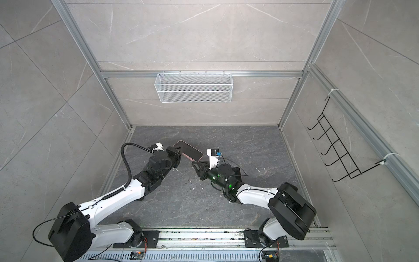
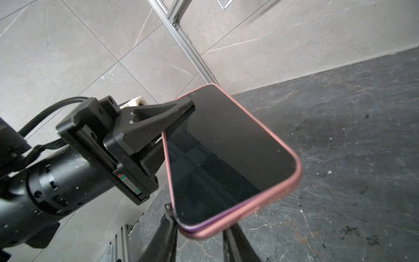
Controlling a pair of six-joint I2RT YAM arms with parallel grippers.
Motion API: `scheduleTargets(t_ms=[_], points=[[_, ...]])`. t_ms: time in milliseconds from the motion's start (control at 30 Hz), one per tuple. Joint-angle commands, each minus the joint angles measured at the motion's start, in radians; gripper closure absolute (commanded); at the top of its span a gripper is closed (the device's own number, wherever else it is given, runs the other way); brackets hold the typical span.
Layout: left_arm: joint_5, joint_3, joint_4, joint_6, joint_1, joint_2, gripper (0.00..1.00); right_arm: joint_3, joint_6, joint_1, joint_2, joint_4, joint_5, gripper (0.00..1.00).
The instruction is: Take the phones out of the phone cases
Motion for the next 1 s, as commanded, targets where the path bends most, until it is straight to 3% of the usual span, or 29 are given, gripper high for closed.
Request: scheduleTargets(t_ms=[0,333,467,567,667,833,967], points=[[0.13,0.09,0.189,-0.066,-0.028,-0.059,1.0,-0.006,-0.018,-0.028,0.065,-0.208,0.176,0.66],[0.132,0.09,0.168,-0.052,-0.028,-0.089,1.0,-0.031,-0.026,-0.027,0.05,-0.212,0.235,0.63],[0.15,0.07,0.146,-0.031,-0.009,-0.118,1.0,-0.092,-0.024,-0.038,-0.067,-0.239,0.185,0.43],[0.205,0.033,0.117,-0.008,0.052,-0.169,1.0,-0.145,-0.022,-0.077,-0.207,-0.312,0.077,0.33],[0.368,0.017,0.093,0.023,0.173,-0.197,1.0,-0.156,-0.025,-0.111,-0.357,-0.475,-0.018,0.29],[0.697,-0.002,0.205,0.097,0.357,-0.157,1.0,-0.06,0.005,-0.195,-0.53,-0.798,-0.112,0.2],[0.966,0.103,0.287,0.23,0.389,-0.066,1.0,0.064,0.067,-0.333,-0.516,-0.881,-0.375,0.16]])
